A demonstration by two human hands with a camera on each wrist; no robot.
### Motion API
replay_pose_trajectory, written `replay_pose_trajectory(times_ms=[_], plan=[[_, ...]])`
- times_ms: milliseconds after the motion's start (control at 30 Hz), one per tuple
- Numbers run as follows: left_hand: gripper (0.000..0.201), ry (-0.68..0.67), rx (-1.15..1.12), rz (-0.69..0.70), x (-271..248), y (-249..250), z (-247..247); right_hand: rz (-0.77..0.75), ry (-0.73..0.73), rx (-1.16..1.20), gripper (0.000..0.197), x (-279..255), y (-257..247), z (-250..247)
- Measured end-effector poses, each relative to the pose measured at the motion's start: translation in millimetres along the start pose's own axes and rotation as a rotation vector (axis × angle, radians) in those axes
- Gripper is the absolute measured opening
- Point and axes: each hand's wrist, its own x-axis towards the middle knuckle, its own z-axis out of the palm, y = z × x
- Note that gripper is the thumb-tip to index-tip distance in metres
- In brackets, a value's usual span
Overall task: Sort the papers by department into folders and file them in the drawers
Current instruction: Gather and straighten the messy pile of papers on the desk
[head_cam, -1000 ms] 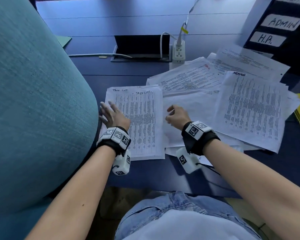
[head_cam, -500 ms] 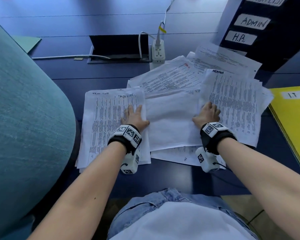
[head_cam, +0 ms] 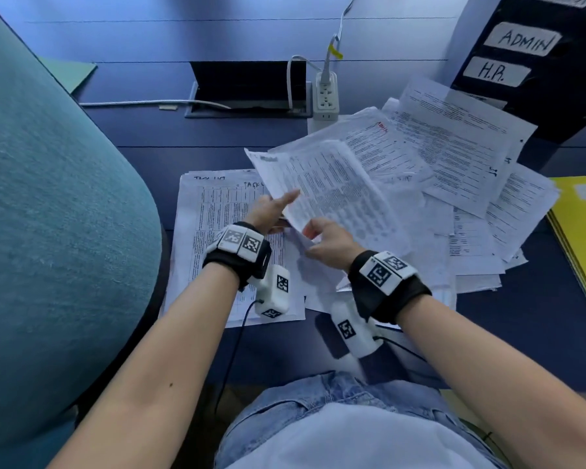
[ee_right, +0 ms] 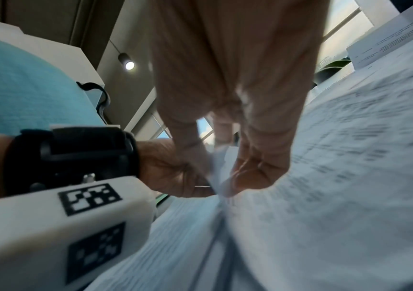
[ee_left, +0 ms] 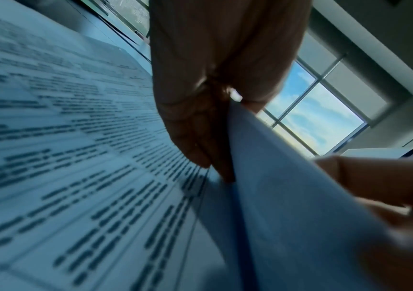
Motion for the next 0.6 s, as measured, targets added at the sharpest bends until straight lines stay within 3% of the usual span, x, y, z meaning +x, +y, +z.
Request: replay_pose_trajectory(times_ms=[67,133,200,267,333,367,433,533,600], plan=[[0.01,0.125,0.082,-0.037,3,-8,-4,-0.044,-0.15,0.056,0.012,-3,0,4],[0.025,0.24,0.132,-0.054,4,-16,-9,-0.051,-0.134,0.136,0.026,-3,6,1],[0.038,0.27,0.066,-0.033,-1,-19,-13,0.023,0.161,0.144,0.037,4,17,-11],[0.038,0.27,-0.045,0.004,-5,-22,-16,0.218,0.511,0.052,0.053,10,30,-30],[0.023,0.242,-0.154,0.046,-10,-23,-19,0.337,0.617,0.093,0.069,10,39,-45],[0.019,0.219,-0.19,0.067,-9,-24,-20,0.322,0.608,0.199,0.07,11,43,-51],[0.026,0.186,-0.197,0.093,-10,-24,-19,0.271,0.597,0.37,0.049,14,51,-56],[0.042,0.16,-0.143,0.081,-8,-25,-18,0.248,0.7,0.338,0.016,16,60,-56],[0.032,0.186,-0.139,0.071,-8,-23,-18,0.285,0.778,0.308,0.018,14,68,-61]])
